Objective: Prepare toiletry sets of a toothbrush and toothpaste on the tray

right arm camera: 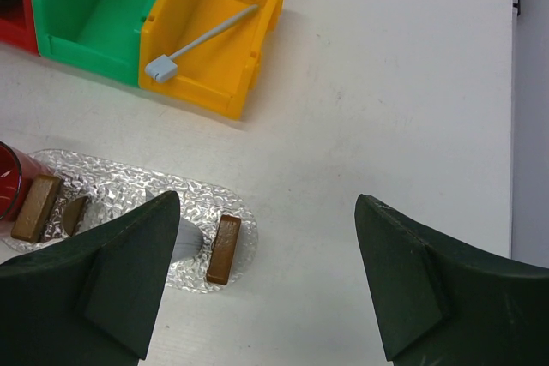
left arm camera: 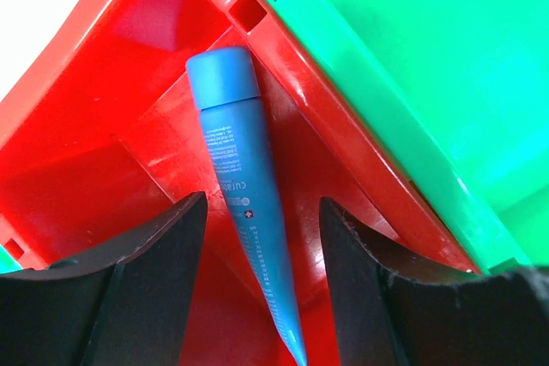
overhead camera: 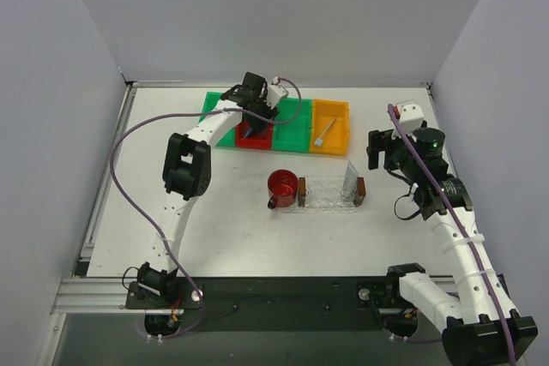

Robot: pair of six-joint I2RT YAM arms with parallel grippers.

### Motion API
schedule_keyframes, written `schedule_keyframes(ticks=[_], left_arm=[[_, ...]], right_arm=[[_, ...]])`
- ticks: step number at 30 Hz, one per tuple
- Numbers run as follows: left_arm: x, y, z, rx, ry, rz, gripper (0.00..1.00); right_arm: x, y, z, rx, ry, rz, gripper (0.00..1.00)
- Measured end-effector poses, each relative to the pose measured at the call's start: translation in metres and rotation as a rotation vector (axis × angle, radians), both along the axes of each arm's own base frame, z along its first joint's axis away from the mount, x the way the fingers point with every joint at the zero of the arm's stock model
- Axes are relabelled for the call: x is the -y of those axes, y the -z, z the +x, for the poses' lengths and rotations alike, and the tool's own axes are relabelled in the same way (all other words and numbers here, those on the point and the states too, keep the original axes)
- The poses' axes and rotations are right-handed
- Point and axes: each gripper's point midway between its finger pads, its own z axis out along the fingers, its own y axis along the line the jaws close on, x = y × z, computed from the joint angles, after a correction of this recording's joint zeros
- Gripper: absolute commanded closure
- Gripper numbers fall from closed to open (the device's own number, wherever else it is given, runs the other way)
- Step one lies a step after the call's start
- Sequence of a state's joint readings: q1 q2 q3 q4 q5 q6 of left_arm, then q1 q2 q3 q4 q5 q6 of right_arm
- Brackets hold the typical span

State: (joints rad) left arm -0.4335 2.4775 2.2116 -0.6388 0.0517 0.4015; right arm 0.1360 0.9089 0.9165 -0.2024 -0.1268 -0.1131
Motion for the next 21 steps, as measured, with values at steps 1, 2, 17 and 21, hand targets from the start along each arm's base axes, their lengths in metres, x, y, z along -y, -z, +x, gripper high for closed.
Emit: schedule_keyframes(ticks=[1, 2, 17, 21], left_arm=[[0.0, 0.0, 0.001, 0.003, 0.0, 0.005, 0.34], [0.0, 0.0, 0.001, 0.008, 0.0, 0.012, 0.35], [0.001, 0.012, -0.001, -0.009, 0.014, 0.033, 0.69], [0.001, 0.012, -0.001, -0.008, 0.013, 0.033, 0.76]], right_arm=[[0.0, 0.0, 0.0, 0.0, -0.001, 0.001, 0.23], [-0.001, 0.0, 0.0, -0.001, -0.003, 0.001, 0.23], [0.0, 0.002, 0.001, -0.007, -0.005, 0.005, 0.23], [0.0, 0.002, 0.001, -0.007, -0.005, 0.005, 0.23]])
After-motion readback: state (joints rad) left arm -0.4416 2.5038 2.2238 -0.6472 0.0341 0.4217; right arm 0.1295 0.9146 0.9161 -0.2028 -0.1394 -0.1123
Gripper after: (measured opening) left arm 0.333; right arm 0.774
